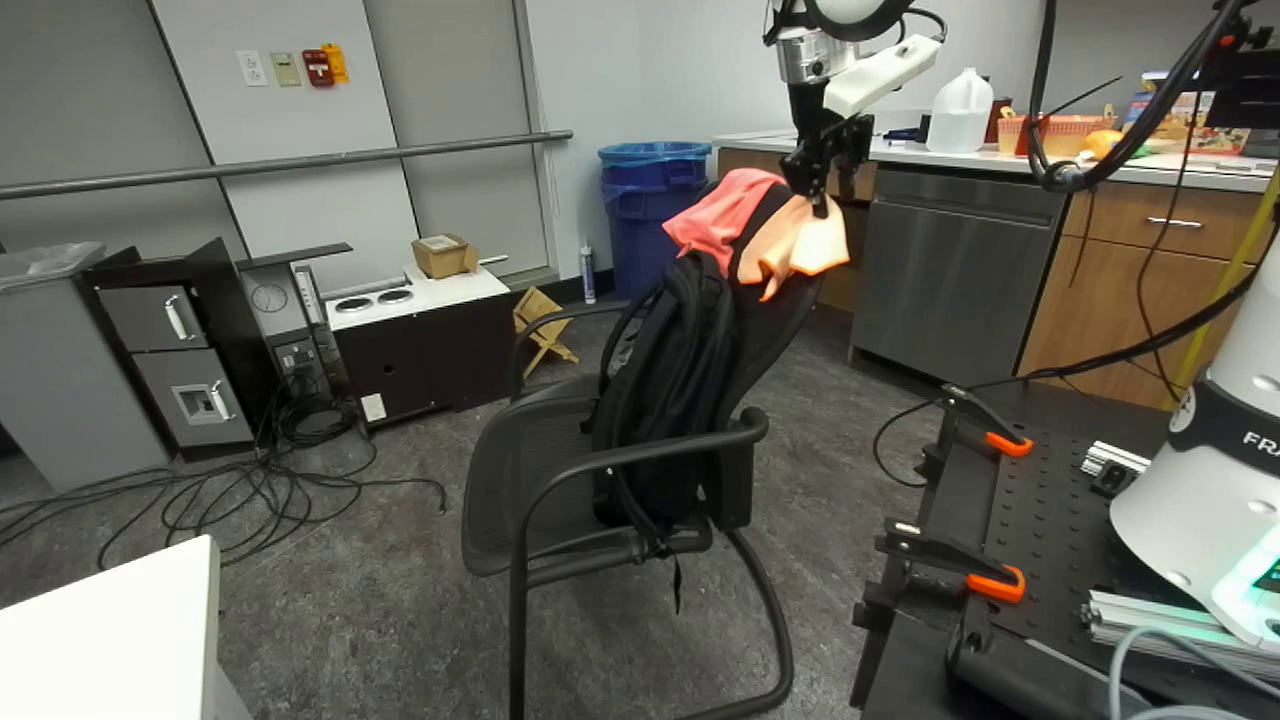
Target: Put the orange towel and shirt on the seat of the chair respectively
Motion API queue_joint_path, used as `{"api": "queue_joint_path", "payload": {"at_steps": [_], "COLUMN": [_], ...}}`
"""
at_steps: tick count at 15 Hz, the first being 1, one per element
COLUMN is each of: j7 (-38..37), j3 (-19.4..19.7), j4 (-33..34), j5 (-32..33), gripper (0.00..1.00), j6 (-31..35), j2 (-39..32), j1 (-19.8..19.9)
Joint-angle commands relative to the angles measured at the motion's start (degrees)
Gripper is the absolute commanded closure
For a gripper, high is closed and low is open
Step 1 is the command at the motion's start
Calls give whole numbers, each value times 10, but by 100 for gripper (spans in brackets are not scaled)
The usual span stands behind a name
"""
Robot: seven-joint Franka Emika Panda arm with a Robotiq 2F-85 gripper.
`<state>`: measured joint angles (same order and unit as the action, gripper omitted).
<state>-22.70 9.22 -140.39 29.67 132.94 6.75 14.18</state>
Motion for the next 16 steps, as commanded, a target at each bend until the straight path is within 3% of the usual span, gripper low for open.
{"api": "queue_joint_path", "payload": {"at_steps": [1,4,8,16], "j7": [20,29,43,47], "j3": [11,12,4,-59], "j4": [-10,-17,-22,-19], "j5": [-40,-66,-97,-215], "gripper": [81,99,99,99], "j6": [45,73,131,364], "j2": [-1,0,11,-21], "j1": [0,0,-10,-80]}}
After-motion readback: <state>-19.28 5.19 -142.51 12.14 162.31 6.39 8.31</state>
